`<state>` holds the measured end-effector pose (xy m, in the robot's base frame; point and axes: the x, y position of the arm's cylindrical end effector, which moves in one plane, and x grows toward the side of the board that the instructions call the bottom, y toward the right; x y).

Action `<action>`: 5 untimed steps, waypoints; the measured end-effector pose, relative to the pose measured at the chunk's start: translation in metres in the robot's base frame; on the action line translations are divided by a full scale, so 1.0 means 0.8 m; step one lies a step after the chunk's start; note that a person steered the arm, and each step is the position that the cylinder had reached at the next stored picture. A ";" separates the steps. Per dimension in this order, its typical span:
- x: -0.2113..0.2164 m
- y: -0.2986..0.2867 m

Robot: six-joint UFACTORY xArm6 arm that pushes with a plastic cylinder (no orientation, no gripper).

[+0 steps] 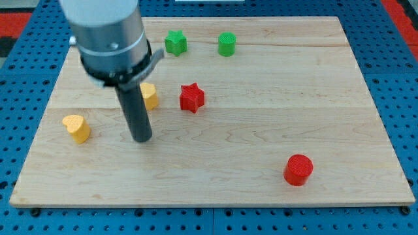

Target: Slightly push the yellow heart upwards

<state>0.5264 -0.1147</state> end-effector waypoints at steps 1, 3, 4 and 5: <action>0.025 -0.049; 0.011 -0.148; -0.001 -0.160; -0.005 -0.156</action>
<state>0.5228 -0.2394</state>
